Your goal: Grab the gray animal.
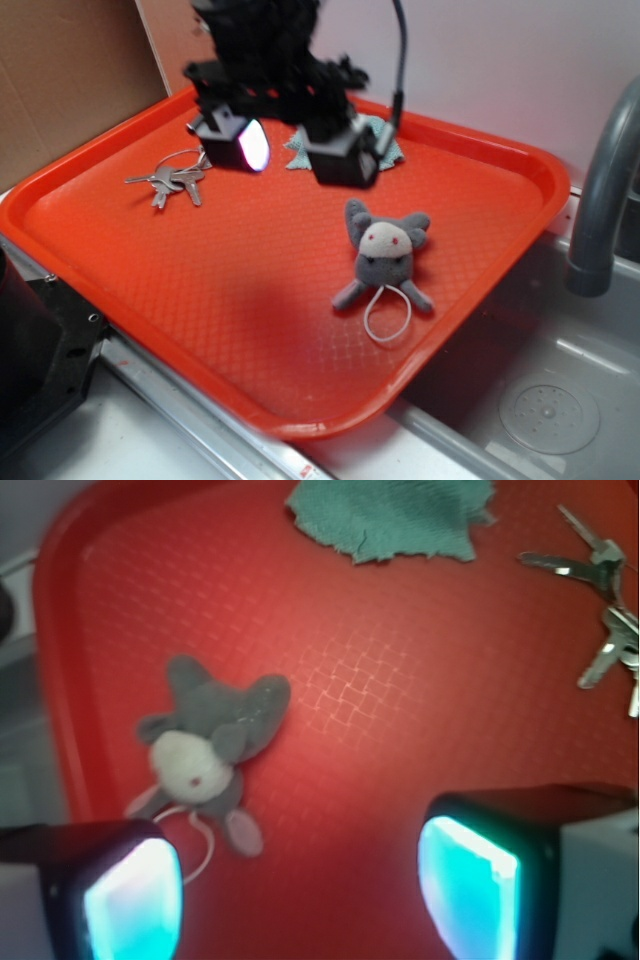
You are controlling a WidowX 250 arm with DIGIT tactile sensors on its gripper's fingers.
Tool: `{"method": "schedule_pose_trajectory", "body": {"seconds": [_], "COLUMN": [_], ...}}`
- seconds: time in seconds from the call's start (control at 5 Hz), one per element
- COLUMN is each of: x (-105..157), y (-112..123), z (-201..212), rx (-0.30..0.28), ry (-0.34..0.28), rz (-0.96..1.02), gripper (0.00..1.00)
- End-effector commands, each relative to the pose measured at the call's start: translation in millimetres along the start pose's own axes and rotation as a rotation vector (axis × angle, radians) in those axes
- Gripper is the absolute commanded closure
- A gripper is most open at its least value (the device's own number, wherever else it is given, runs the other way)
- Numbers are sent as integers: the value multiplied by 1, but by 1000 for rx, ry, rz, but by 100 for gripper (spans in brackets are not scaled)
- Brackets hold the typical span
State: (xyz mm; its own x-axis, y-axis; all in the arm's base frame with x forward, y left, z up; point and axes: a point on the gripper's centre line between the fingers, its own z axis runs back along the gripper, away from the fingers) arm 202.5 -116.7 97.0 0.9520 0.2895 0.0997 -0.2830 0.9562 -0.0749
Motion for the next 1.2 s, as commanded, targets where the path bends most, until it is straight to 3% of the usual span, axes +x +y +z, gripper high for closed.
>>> {"method": "schedule_pose_trajectory", "body": {"seconds": [0.0, 0.2, 0.4, 0.6, 0.8, 1.0], "x": [8, 8, 12, 16, 19, 22], "y": [-7, -7, -22, -36, -36, -37], "z": [13, 13, -14, -37, -57, -72], "rx": [-38, -38, -28, -67, -49, 3], "ry": [-41, -41, -34, -29, 7, 12], "rz": [-6, -6, -21, 5, 16, 19], "gripper": [0, 0, 0, 0, 0, 100]}}
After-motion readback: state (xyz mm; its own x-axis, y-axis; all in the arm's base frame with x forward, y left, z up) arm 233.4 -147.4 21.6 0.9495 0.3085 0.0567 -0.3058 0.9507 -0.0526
